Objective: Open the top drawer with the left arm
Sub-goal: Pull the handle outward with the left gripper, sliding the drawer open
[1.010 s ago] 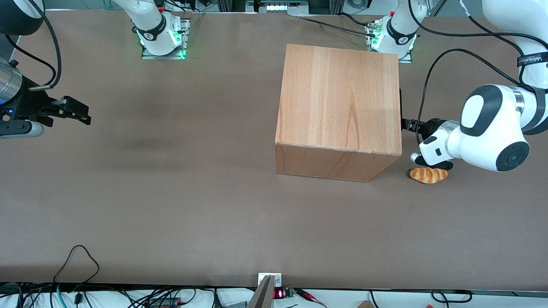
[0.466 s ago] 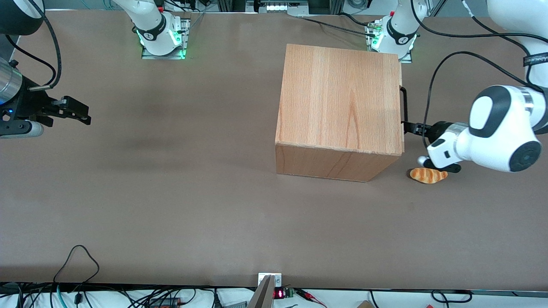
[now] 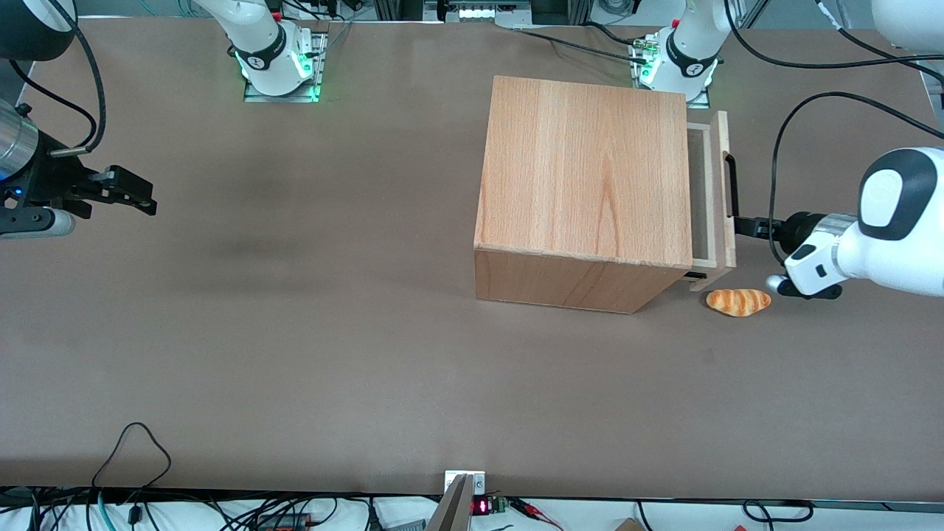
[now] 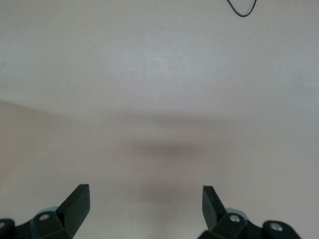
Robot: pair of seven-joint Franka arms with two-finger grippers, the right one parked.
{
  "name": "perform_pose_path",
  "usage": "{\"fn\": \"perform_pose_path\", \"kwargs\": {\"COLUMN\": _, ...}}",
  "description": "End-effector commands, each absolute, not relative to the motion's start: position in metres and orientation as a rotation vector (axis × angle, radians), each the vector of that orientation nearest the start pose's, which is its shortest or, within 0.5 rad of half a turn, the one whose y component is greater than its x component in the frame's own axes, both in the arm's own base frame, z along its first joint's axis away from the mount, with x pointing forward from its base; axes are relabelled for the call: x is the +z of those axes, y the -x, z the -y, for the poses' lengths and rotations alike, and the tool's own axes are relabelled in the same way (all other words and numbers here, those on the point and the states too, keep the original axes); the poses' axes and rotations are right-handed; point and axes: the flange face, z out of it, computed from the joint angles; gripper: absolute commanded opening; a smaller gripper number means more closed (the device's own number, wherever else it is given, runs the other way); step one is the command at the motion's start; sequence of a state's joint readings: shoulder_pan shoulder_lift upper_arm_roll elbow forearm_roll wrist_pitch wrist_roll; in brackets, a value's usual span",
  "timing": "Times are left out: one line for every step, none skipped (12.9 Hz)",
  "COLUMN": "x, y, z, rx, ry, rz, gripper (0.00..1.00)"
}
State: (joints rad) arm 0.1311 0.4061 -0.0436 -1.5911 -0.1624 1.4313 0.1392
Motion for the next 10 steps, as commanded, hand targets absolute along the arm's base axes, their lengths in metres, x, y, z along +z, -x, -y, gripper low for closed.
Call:
{"fn": "perform_pose_path", "kwargs": {"x": 0.368, "y": -0.612, "z": -0.058, "rx": 0.862, "ry": 3.234, "rz": -0.033, "gripper": 1.00}}
{"fn": "perform_pose_path", "kwargs": {"x": 0.368, "y": -0.611, "z": -0.070, "rx": 0.858, "ry": 3.226, "rz": -0.011, "gripper": 1.00}}
{"fn": "perform_pose_path", "kwargs": {"x": 0.367, "y": -0.609, "z": -0.079, "rx": 0.858, "ry": 3.211, "rz": -0.003, "gripper": 1.00}}
{"fn": "perform_pose_path", "kwargs": {"x": 0.367, "y": -0.610, "z": -0.082, "rx": 0.838, "ry": 3.218, "rz": -0.050, "gripper": 1.00}}
{"fn": "perform_pose_path", "kwargs": {"x": 0.368, "y": -0.613, "z": -0.088, "rx": 0.794, "ry": 3.233, "rz": -0.091, "gripper": 1.00}}
{"fn": "perform_pose_path", "kwargs": {"x": 0.367, "y": -0.614, "z": -0.099, "rx": 0.764, "ry": 3.243, "rz": -0.088, "gripper": 1.00}}
{"fn": "perform_pose_path", "kwargs": {"x": 0.367, "y": -0.613, "z": -0.107, "rx": 0.754, "ry": 3.248, "rz": -0.081, "gripper": 1.00}}
{"fn": "perform_pose_path", "kwargs": {"x": 0.363, "y": -0.613, "z": -0.110, "rx": 0.762, "ry": 3.252, "rz": -0.100, "gripper": 1.00}}
{"fn": "perform_pose_path", "kwargs": {"x": 0.363, "y": -0.612, "z": -0.114, "rx": 0.761, "ry": 3.259, "rz": -0.128, "gripper": 1.00}}
{"fn": "perform_pose_path", "kwargs": {"x": 0.362, "y": -0.611, "z": -0.120, "rx": 0.758, "ry": 3.264, "rz": -0.131, "gripper": 1.00}}
